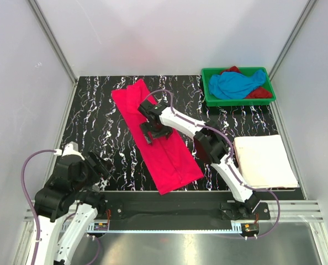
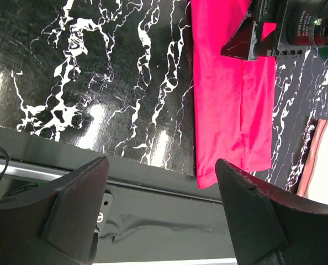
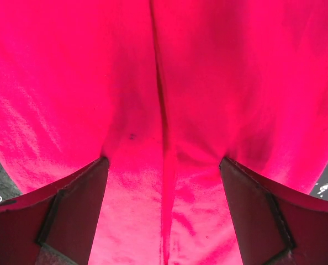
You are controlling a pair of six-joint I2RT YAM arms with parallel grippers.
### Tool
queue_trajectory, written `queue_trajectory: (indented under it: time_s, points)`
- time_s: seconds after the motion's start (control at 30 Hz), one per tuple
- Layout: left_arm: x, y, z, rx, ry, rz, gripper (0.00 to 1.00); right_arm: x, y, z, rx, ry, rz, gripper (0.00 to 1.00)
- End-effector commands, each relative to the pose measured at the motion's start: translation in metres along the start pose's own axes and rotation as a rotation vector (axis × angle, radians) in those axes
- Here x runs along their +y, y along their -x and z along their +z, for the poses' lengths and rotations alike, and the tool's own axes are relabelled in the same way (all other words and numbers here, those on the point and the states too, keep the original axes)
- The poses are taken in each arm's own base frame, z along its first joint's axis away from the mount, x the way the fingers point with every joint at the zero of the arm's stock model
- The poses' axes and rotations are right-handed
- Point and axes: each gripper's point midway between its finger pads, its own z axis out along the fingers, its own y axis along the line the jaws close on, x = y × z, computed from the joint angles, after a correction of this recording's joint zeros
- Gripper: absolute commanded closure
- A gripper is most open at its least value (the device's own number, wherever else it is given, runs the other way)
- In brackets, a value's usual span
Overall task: Fold and stack the t-shirts
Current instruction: Fold the tshirt
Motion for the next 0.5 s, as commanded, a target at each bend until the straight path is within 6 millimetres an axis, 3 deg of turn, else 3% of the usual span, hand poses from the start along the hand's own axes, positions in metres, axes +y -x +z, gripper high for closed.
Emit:
queue_trajectory:
  time_s: [0.0,0.17,0.33,0.47]
  points:
    - [-0.008,0.001,-0.002,0.008,-0.029,-0.019,0.17,0.005,-0.047,0.022,0.152,-0.012,0.066,0.10]
    - [-0.020,0.008,0.002,0.008,-0.050,-0.029,0.17,0.059,-0.039,0.016,0.151,0.171,0.194,0.07]
    - [-0.031,0.016,0.007,0.008,-0.058,-0.040,0.17,0.063,-0.004,0.009,0.091,0.156,0.441,0.02]
    - [-0.036,0.021,0.005,-0.006,-0.074,-0.048,0.17,0.057,0.019,-0.008,-0.009,0.138,0.491,0.00]
